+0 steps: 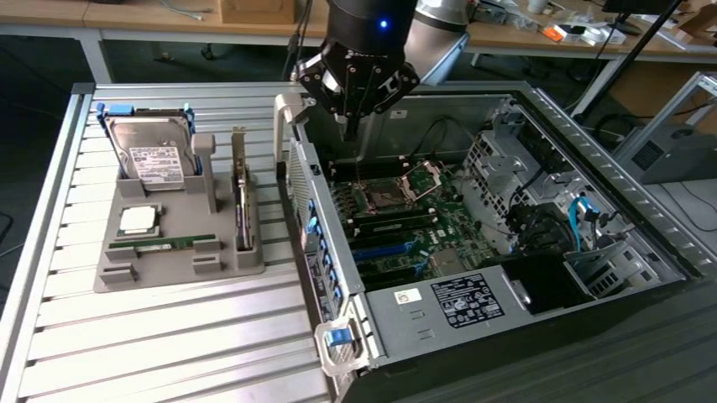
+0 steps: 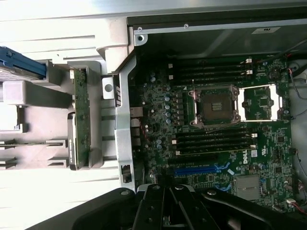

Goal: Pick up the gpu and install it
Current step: 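Reach for the gpu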

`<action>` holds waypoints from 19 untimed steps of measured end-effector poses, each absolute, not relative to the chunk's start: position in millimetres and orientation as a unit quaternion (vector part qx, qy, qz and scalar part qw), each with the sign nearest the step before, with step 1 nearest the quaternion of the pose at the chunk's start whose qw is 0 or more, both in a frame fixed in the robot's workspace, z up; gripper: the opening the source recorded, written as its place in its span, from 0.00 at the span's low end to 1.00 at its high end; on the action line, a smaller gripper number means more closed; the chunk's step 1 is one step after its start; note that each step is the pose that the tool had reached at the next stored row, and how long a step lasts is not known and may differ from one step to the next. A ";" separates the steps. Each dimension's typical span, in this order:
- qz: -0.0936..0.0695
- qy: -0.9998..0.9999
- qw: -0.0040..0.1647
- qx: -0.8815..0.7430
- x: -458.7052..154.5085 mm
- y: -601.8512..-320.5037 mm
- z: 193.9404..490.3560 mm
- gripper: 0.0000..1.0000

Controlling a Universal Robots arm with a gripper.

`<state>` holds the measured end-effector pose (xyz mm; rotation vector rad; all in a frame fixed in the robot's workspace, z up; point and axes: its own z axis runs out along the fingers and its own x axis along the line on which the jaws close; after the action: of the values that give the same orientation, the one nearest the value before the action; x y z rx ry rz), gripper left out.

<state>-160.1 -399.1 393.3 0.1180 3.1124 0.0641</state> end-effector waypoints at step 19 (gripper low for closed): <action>0.021 0.999 0.013 0.038 -167.9 -399.2 393.3 0.11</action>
<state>-167.9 -399.2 393.3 0.1179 3.1125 0.0640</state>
